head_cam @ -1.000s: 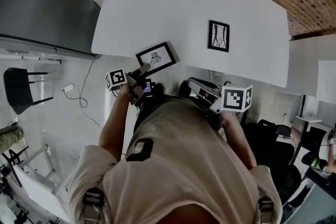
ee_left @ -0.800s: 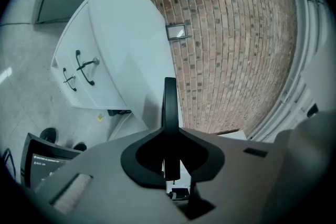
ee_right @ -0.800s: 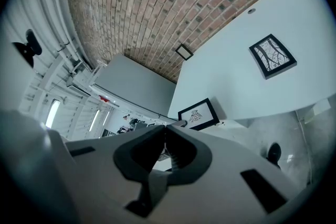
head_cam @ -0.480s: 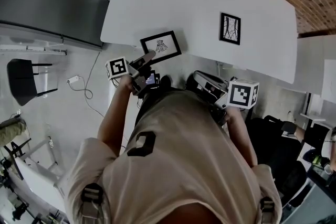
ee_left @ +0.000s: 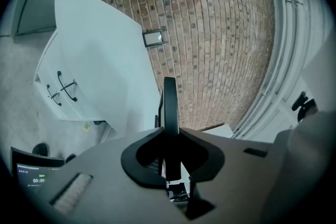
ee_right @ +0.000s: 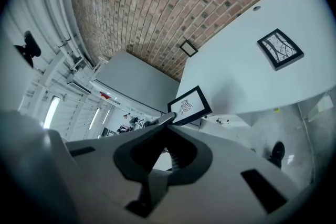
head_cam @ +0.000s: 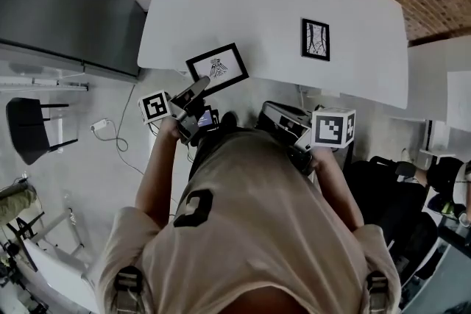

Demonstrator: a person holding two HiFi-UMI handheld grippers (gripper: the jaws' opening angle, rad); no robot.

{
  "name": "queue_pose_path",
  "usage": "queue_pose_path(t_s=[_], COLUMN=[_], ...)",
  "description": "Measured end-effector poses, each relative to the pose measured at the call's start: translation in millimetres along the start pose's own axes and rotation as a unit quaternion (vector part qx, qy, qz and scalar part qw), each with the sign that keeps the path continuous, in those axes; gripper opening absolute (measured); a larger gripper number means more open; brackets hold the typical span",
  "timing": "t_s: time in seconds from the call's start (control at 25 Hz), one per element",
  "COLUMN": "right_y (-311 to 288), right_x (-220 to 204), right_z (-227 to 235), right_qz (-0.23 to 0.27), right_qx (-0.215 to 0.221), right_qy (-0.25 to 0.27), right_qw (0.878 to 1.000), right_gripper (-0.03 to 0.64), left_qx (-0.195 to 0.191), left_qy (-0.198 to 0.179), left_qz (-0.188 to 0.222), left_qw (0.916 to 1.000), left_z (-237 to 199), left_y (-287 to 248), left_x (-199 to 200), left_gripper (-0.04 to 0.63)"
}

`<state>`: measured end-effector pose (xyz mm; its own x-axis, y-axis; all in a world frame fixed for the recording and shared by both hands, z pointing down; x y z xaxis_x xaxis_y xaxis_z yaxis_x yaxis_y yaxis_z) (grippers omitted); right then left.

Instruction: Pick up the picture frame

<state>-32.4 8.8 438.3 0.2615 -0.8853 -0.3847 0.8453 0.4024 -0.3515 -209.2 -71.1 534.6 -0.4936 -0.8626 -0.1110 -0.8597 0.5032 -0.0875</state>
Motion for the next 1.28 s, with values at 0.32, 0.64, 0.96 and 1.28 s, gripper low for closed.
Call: queue_pose_path(t_s=[0.32,0.64,0.96,1.28], right_y=[16,49,55,47], right_x=[-5,-10,-13,-13], right_z=[3,19,23,26], right_qz=[0.033,0.104,0.104,0.088], right_qx=[-0.025,-0.046,-0.037,-0.018], right_qy=[-0.015,-0.061,-0.078,-0.088], right_qw=[0.999,0.992,0.991,0.992], right_gripper=[0.008,0.008,0.008,0.008], left_qx=[-0.018,-0.024,-0.022,-0.039], left_qy=[-0.029,-0.052,-0.079,-0.102], left_qz=[-0.052,-0.113,-0.106,-0.074], left_qw=[0.9981,0.9920,0.9909,0.9913], left_z=[18,30,43,60], left_y=[-26,-67,-71,-60], left_x=[-14,-32,-28,-13], left_gripper=[0.038,0.038,0.038,0.038])
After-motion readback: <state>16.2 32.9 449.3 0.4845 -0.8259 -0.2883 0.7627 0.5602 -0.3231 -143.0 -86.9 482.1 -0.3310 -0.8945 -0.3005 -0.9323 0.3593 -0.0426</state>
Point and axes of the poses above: the fingertips, and each gripper's own axes: y backward along the fingers, z to its right, x out of its top, the point moved 3 cm from there along y, backward along the fingers, and after that the axes turned 3 degrees about x, right-handed, at the moved point
